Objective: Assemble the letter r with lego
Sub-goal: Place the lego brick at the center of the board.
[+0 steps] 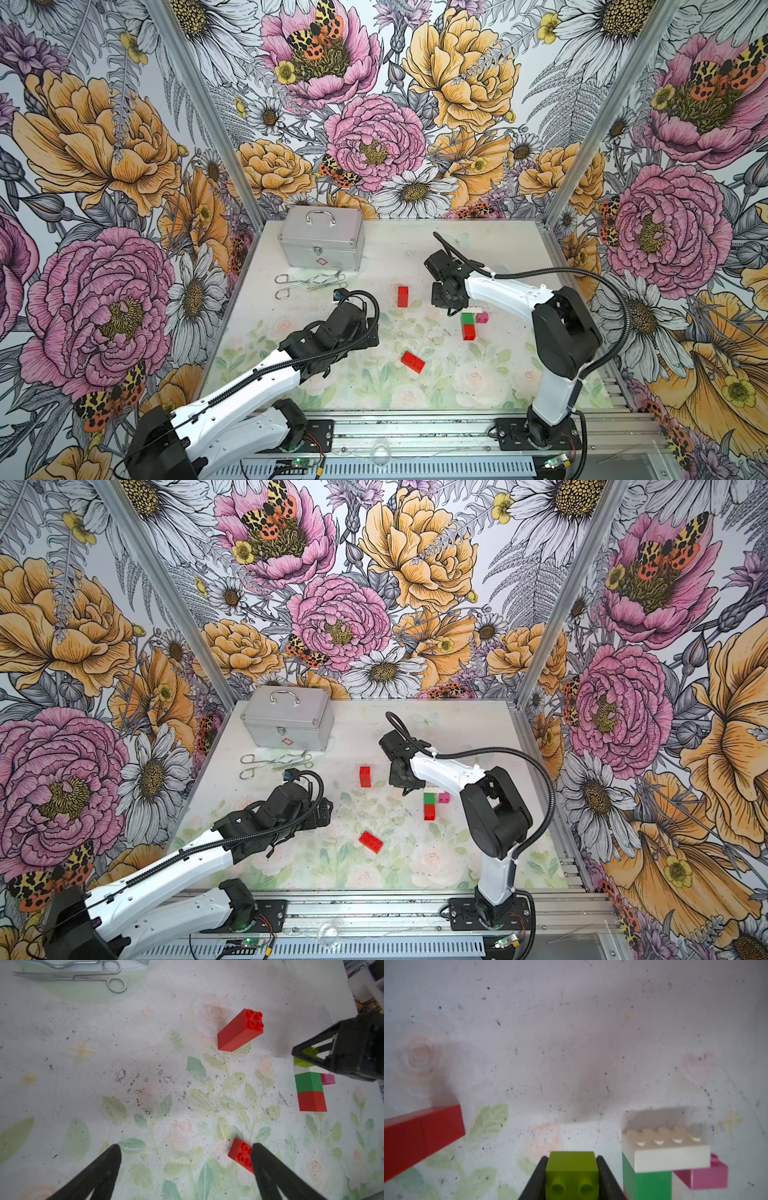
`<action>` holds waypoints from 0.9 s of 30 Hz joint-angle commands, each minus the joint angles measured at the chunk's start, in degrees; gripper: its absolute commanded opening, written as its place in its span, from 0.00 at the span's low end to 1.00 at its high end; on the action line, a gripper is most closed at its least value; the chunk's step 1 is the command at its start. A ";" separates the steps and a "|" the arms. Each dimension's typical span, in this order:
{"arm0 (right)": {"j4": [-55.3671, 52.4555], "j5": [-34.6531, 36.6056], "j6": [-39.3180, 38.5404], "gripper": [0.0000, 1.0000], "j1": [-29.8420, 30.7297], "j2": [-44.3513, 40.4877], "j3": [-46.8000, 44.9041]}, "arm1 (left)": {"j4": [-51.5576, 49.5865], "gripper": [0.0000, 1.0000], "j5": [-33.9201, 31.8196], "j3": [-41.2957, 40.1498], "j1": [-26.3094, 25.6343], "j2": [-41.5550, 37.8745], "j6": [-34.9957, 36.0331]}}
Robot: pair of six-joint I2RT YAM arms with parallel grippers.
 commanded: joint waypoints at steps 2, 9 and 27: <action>-0.98 -3.25 -5.22 0.27 -2.03 5.26 4.80 | 1.68 0.99 2.04 2.58 1.70 1.62 3.17; -1.07 -4.19 -6.42 0.27 -2.77 8.97 6.63 | 1.72 0.99 4.99 2.76 4.11 1.49 4.29; -4.04 -1.47 -2.27 0.69 -0.87 -0.78 3.20 | 1.68 0.99 5.77 -0.72 5.10 -3.28 2.97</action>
